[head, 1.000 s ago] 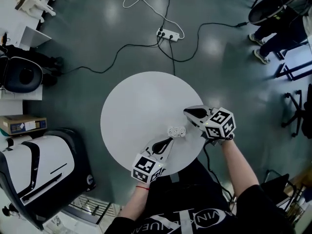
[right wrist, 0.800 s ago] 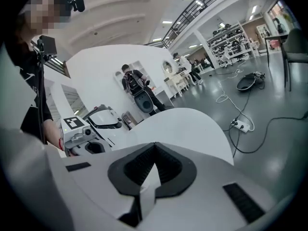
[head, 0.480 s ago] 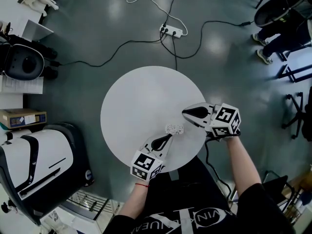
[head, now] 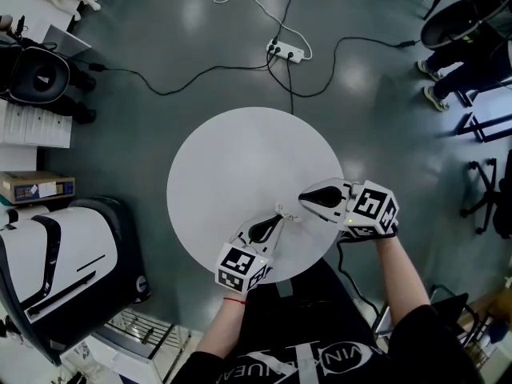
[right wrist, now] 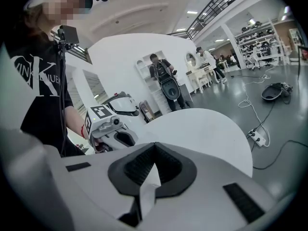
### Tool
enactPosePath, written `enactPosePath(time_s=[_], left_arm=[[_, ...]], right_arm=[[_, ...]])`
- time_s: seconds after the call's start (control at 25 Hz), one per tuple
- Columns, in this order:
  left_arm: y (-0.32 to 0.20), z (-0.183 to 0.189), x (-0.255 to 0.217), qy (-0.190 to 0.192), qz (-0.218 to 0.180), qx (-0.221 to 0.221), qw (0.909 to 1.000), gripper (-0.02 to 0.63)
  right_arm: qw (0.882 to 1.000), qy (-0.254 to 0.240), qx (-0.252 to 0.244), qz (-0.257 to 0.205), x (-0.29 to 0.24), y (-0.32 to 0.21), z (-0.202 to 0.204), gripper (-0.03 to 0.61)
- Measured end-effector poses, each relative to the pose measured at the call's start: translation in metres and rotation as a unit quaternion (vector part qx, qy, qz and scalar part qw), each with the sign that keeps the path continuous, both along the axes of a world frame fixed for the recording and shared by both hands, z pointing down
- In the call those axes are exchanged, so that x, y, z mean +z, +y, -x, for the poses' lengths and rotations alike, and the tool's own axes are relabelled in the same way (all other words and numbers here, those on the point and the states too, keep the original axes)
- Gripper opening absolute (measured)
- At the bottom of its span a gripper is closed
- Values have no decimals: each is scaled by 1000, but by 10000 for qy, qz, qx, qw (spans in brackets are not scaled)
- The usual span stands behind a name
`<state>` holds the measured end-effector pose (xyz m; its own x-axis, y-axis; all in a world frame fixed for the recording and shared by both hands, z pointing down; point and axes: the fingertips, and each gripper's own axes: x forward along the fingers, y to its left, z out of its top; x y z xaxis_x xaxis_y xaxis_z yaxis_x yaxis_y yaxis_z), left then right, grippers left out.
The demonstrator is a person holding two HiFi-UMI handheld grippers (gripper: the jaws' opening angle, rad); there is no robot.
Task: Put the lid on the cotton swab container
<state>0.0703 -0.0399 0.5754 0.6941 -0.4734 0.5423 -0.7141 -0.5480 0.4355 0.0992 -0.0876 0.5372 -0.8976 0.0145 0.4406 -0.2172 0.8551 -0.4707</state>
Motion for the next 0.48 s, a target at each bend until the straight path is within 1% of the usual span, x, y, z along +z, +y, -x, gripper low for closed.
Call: enactPosePath(time_s=[0.28, 0.48], left_arm=[[-8, 7, 3, 37, 8, -76, 10000, 9], [-11, 9, 2, 18, 28, -35, 10000, 9]], right_arm=[[9990, 360, -48, -242, 2, 14, 14, 2], [9930, 947, -155, -685, 4, 18, 21, 2]])
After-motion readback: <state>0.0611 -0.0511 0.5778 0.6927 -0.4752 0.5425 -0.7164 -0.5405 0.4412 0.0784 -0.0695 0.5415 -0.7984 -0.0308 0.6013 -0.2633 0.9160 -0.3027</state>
